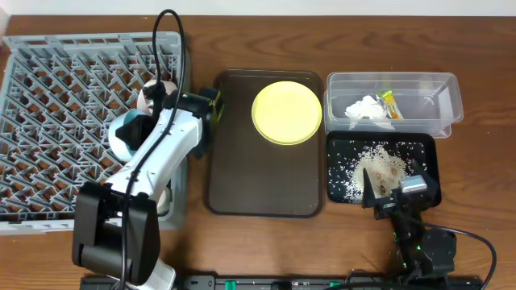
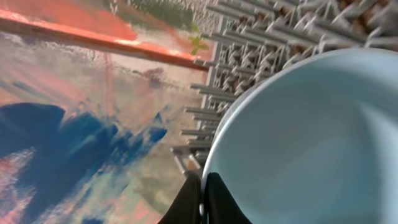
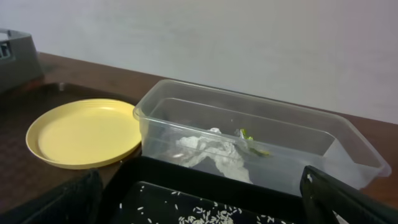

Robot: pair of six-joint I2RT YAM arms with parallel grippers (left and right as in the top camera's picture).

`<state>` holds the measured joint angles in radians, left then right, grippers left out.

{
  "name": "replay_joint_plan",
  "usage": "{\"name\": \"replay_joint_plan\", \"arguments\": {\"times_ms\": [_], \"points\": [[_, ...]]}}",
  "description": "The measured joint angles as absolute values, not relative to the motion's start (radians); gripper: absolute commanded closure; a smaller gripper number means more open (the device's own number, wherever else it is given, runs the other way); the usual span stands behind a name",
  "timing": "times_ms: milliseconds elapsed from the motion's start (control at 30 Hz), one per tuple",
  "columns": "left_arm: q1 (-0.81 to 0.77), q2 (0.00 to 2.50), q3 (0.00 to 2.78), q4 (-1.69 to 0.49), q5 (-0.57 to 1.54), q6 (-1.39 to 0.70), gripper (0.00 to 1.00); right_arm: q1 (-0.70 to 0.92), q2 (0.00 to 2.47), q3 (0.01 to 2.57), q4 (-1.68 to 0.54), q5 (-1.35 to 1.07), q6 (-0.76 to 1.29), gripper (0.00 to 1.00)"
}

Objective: Sort waste into correct bins and load items into the dishwasher
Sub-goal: 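Lift the blue bowl and lower it into the dish rack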

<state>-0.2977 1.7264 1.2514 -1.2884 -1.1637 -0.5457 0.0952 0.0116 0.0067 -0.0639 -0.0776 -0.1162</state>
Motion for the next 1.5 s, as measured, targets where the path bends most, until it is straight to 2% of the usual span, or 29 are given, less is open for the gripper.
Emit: {"name": "replay_joint_plan", "arguments": {"times_ms": [800,1500], "points": [[-0.297,1.726,1.221,-1.391,-1.194,-0.671,0.94,0.095,0.012,0.007,-0.064,-0.078,-0.116,0.01],[-0.306,1.726,1.171,-1.312,-1.195,-0.68,0.94,0.095,0.012,0.007,-0.064,-0.078,-0.117,0.01]]}}
